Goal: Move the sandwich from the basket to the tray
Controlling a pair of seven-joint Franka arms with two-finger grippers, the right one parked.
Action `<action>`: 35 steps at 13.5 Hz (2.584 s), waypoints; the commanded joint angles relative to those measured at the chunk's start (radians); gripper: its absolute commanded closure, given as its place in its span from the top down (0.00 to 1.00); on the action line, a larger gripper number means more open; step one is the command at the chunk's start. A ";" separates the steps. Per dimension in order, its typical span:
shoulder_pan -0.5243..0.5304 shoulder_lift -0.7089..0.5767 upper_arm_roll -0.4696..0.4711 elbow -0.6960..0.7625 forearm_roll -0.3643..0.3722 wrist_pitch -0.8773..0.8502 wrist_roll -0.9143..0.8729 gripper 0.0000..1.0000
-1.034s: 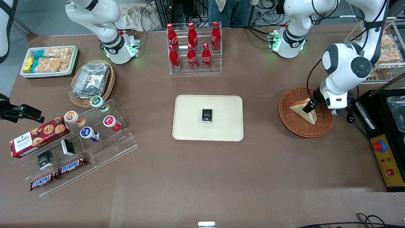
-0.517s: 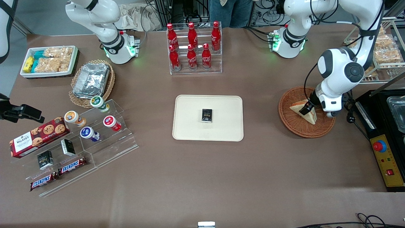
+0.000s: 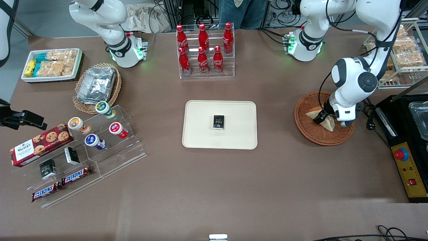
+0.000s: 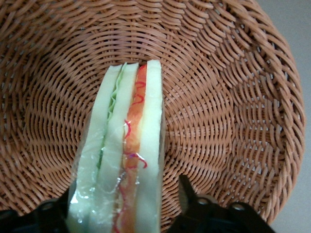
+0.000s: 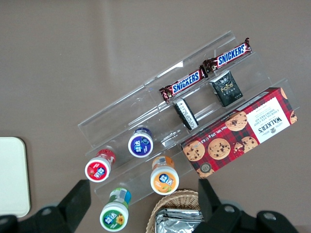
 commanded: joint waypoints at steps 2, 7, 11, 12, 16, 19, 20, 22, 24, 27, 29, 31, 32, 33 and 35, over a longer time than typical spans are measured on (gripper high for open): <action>-0.001 0.000 -0.003 0.004 -0.007 -0.001 0.017 0.00; -0.010 -0.178 -0.015 0.042 -0.006 -0.234 0.144 0.00; -0.047 -0.284 -0.136 0.146 -0.006 -0.399 0.153 0.00; -0.047 -0.284 -0.170 0.189 0.002 -0.456 0.181 0.00; -0.067 -0.197 -0.343 0.368 -0.006 -0.639 0.307 0.00; -0.070 -0.154 -0.481 0.364 -0.024 -0.552 0.261 0.00; -0.070 -0.119 -0.527 0.356 -0.004 -0.504 0.215 0.00; -0.076 -0.034 -0.558 0.353 0.072 -0.440 0.195 0.00; -0.113 0.052 -0.560 0.356 0.130 -0.362 0.181 0.00; -0.120 0.228 -0.558 0.384 0.320 -0.244 0.057 0.00; -0.120 0.323 -0.558 0.410 0.448 -0.193 -0.038 0.00; -0.125 0.353 -0.558 0.413 0.541 -0.185 -0.112 0.00; -0.127 0.371 -0.558 0.413 0.548 -0.176 -0.124 0.00; -0.127 0.388 -0.557 0.413 0.548 -0.156 -0.126 0.00; -0.123 0.408 -0.554 0.413 0.548 -0.119 -0.126 0.00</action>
